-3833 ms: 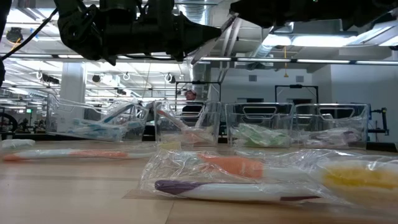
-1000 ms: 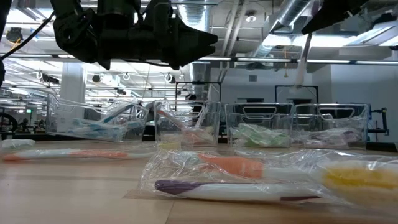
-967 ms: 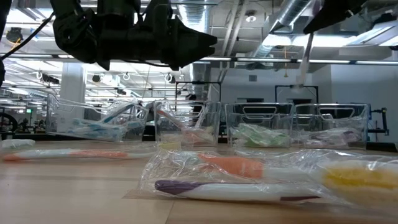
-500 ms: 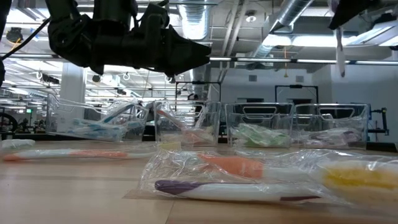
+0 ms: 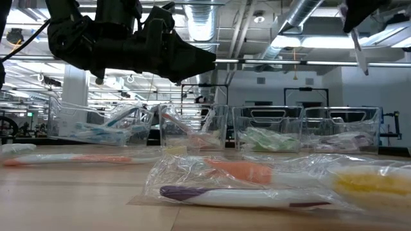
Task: Pick & Place Toothbrushes
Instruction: Put the violet toothbrush into the right transparent bin
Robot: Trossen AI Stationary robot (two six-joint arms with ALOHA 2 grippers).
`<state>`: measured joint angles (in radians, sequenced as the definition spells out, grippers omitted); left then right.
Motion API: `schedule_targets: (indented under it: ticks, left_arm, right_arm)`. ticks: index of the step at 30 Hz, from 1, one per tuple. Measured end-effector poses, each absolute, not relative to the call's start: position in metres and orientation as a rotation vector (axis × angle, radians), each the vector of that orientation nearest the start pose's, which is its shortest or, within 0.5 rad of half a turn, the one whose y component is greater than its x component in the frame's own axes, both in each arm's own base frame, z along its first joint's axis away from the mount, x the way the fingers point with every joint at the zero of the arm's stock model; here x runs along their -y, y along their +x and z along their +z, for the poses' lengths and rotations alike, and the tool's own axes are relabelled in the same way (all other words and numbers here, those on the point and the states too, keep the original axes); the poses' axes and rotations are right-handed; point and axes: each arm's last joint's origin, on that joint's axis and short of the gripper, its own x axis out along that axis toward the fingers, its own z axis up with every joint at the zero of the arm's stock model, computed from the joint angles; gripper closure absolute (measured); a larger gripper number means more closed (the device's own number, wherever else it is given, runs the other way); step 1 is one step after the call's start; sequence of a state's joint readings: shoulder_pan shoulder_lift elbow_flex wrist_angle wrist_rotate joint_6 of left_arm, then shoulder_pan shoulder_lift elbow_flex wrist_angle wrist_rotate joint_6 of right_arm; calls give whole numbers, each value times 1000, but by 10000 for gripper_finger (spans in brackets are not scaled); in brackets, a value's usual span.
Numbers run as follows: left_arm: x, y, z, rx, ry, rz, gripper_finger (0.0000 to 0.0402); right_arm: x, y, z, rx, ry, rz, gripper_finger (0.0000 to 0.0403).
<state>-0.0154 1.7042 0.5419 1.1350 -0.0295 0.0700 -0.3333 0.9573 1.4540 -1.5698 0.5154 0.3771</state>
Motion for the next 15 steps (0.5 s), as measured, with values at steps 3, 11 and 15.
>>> schedule_targets:
  ticks: [3,11,15]
  left_arm:
    - [4,304,160,-43,71,8,165]
    - [4,299,154,-69,71,2,165]
    - [4,298,153,-73,71,2,165]
  right_arm:
    - [59,96,403,-1014,257,-959,397]
    - [101,109,394,-1107,323,-959,397]
    - [124,116,387,-1124,371,-888,397]
